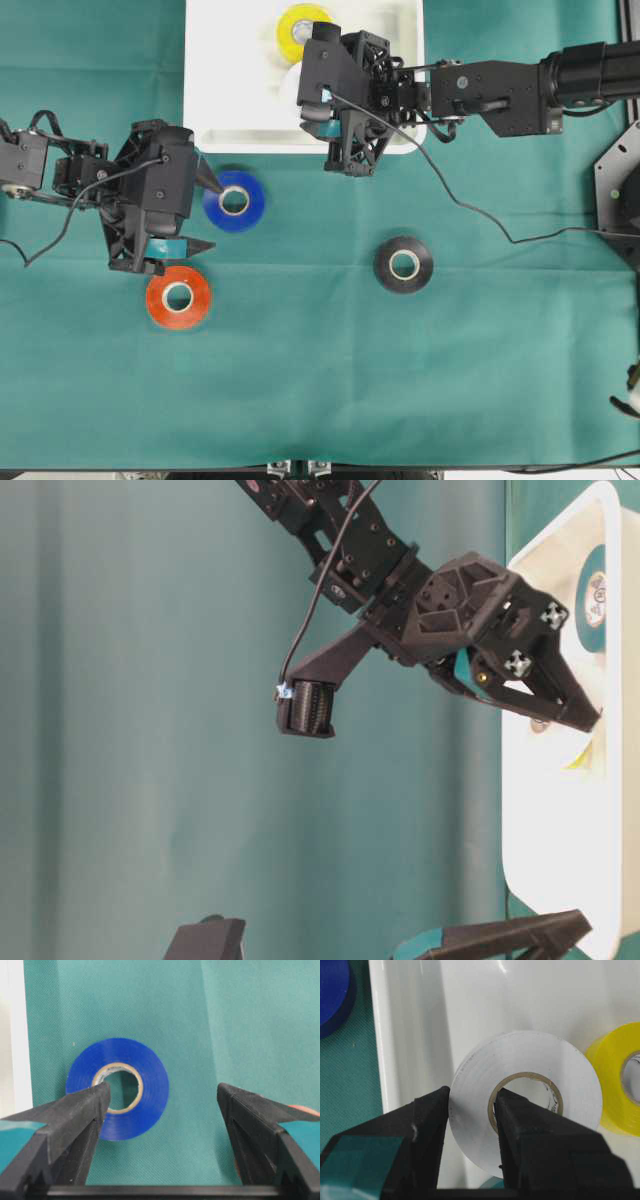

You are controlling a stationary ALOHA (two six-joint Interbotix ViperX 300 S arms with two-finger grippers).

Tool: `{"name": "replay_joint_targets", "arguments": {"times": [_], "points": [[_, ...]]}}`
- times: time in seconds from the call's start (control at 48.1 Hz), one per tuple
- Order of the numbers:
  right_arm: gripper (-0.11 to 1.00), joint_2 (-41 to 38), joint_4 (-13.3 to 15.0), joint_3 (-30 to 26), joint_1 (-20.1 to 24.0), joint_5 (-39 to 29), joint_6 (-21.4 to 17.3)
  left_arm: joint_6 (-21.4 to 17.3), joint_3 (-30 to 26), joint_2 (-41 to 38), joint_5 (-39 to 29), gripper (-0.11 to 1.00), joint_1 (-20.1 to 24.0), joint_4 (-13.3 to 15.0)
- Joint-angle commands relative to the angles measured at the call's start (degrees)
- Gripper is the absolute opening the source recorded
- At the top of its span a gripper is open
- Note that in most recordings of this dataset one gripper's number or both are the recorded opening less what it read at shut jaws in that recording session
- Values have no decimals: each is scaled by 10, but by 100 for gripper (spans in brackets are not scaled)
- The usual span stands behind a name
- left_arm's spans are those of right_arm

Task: Put the tape alternately from left to right into the white case.
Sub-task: 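Lift the white tape and carry it into the white case, then open the right gripper to release the white tape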

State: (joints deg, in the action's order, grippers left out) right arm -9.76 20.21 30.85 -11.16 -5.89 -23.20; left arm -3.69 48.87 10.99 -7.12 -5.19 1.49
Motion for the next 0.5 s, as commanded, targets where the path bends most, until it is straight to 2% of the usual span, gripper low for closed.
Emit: {"name": "replay_joint_targets", "arguments": {"times": [0.0, 0.478], "points": [[34, 10, 2, -16, 0, 6, 0, 1, -13, 8, 4, 87, -2, 1], [33, 10, 2, -24, 0, 5, -2, 1, -13, 8, 4, 86, -2, 1]]}}
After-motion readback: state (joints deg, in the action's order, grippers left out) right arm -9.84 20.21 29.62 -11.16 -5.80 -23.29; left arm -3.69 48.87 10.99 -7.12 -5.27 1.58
